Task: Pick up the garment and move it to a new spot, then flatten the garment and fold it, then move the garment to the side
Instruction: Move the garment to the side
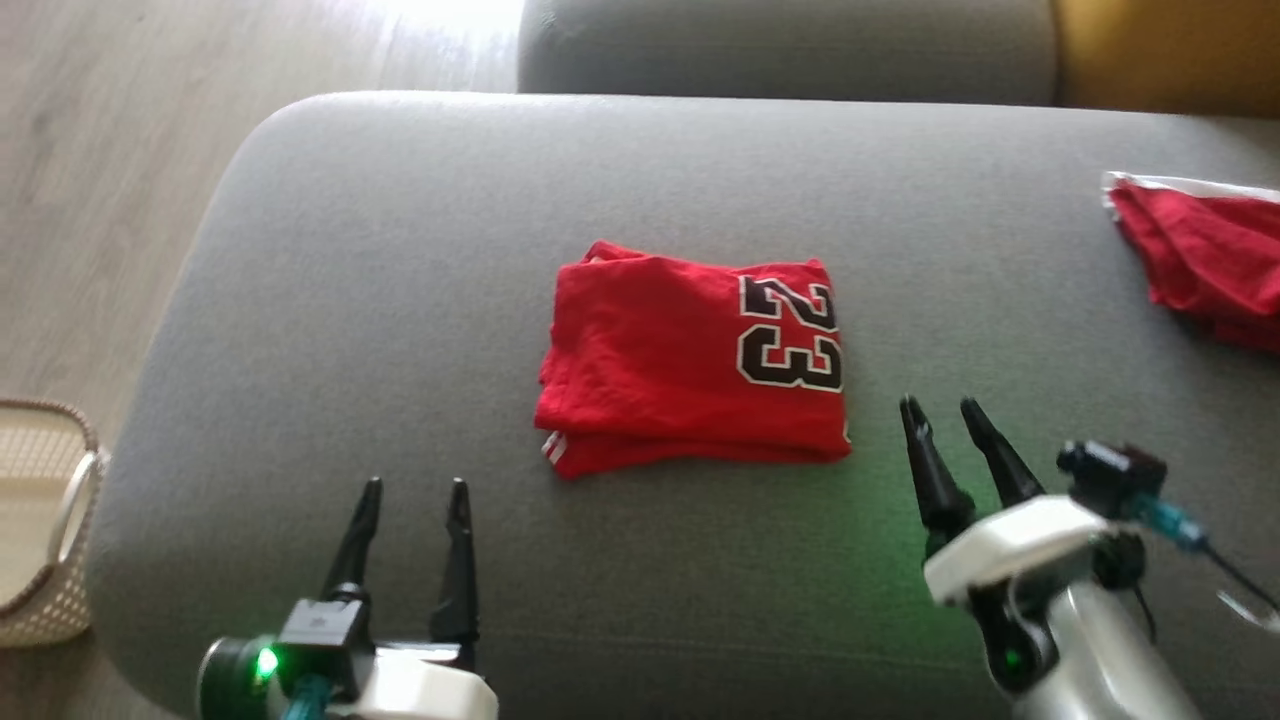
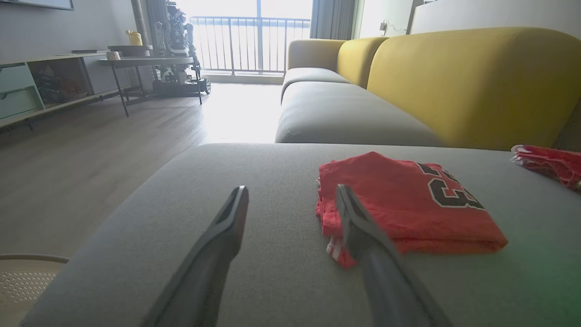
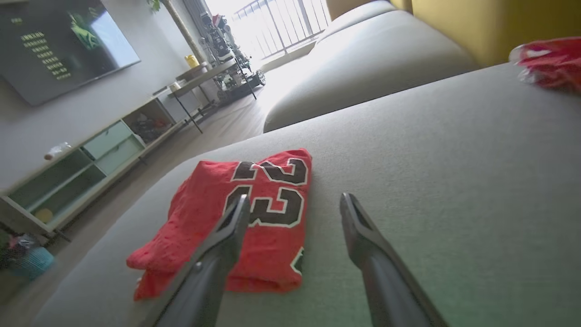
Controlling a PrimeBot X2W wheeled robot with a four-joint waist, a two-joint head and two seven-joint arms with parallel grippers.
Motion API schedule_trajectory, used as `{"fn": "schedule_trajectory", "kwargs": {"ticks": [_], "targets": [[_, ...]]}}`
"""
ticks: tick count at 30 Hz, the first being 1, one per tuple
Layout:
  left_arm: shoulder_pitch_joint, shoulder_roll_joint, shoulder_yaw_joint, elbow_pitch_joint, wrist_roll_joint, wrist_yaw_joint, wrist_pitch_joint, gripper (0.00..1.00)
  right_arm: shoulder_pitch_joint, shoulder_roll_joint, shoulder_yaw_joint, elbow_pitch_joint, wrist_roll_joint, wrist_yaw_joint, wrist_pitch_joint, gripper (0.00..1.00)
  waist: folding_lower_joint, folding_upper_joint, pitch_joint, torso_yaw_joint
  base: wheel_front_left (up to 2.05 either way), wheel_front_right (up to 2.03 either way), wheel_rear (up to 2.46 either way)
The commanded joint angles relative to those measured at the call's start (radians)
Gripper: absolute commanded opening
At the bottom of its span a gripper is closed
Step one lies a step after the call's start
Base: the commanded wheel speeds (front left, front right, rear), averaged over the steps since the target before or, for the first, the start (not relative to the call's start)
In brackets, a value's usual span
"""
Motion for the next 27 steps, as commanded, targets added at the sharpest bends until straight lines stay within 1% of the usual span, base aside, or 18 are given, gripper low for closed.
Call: {"fn": "schedule_trajectory", "kwargs": {"ticks": [1, 3, 4, 8, 11, 12, 15, 21, 22, 24, 25, 26, 27], "targets": [[-0.059, -0.007, 0.022, -0.027, 0.001, 0.002, -0.006, 1.00, -0.073, -0.002, 0.035, 0.021, 0.055, 0.000, -0.009, 1.00, -0.0001, 0.0000, 0.010, 0.017, 0.00, 0.00, 0.00], [-0.064, -0.007, 0.015, -0.024, 0.000, 0.002, -0.006, 1.00, -0.133, -0.002, 0.057, 0.111, 0.119, 0.000, -0.009, 1.00, -0.0001, 0.0000, 0.017, 0.033, 0.00, 0.00, 0.00], [-0.070, -0.007, 0.006, -0.023, -0.002, 0.003, -0.006, 1.00, -0.191, -0.002, 0.074, 0.195, 0.176, 0.000, -0.007, 1.00, -0.0001, 0.0000, 0.027, 0.051, 0.00, 0.00, 0.00], [-0.082, -0.007, -0.015, -0.024, -0.009, 0.008, -0.006, 1.00, -0.285, -0.004, 0.086, 0.328, 0.259, 0.000, 0.035, 1.00, -0.0001, 0.0000, 0.053, 0.089, 0.00, 0.00, 0.00], [-0.089, -0.007, -0.027, -0.021, -0.017, 0.014, -0.006, 1.00, -0.334, -0.024, 0.084, 0.391, 0.311, 0.000, 0.056, 1.00, -0.0001, 0.0000, 0.073, 0.109, 0.00, 0.00, 0.00], [-0.089, -0.007, -0.027, -0.021, -0.017, 0.014, -0.006, 1.00, -0.334, -0.024, 0.084, 0.391, 0.311, 0.000, 0.056, 1.00, -0.0001, 0.0000, 0.073, 0.109, 0.00, 0.00, 0.00], [-0.097, -0.007, -0.038, -0.019, -0.024, 0.019, -0.006, 1.00, -0.368, -0.041, 0.086, 0.438, 0.360, 0.000, 0.075, 1.00, -0.0001, 0.0000, 0.092, 0.120, 0.00, 0.00, 0.00], [-0.119, -0.007, -0.059, -0.019, -0.033, 0.030, -0.006, 1.00, -0.416, -0.055, 0.134, 0.484, 0.423, 0.000, 0.119, 1.00, -0.0001, 0.0000, 0.121, 0.126, 0.00, 0.00, 0.00], [-0.122, -0.007, -0.062, -0.017, -0.033, 0.031, -0.006, 1.00, -0.421, -0.055, 0.146, 0.488, 0.429, 0.000, 0.127, 0.97, -0.0001, 0.0000, 0.124, 0.126, 0.00, 0.00, 0.00], [-0.128, -0.007, -0.065, -0.015, -0.034, 0.032, -0.006, 1.00, -0.432, -0.054, 0.169, 0.493, 0.442, 0.000, 0.137, 0.85, -0.0001, 0.0000, 0.129, 0.123, 0.00, 0.00, 0.00], [-0.131, -0.007, -0.067, -0.014, -0.034, 0.033, -0.006, 1.00, -0.437, -0.054, 0.181, 0.496, 0.448, 0.000, 0.141, 0.74, -0.0001, 0.0000, 0.132, 0.122, 0.00, 0.00, 0.00], [-0.134, -0.007, -0.069, -0.013, -0.034, 0.034, -0.006, 1.00, -0.442, -0.055, 0.191, 0.499, 0.453, 0.000, 0.145, 0.50, -0.0001, 0.0000, 0.134, 0.121, 0.00, 0.00, 0.00], [-0.137, -0.007, -0.071, -0.013, -0.034, 0.034, -0.006, 1.00, -0.446, -0.056, 0.201, 0.502, 0.460, 0.000, 0.147, 0.41, -0.0001, 0.0000, 0.136, 0.120, 0.00, 0.00, 0.00]]}}
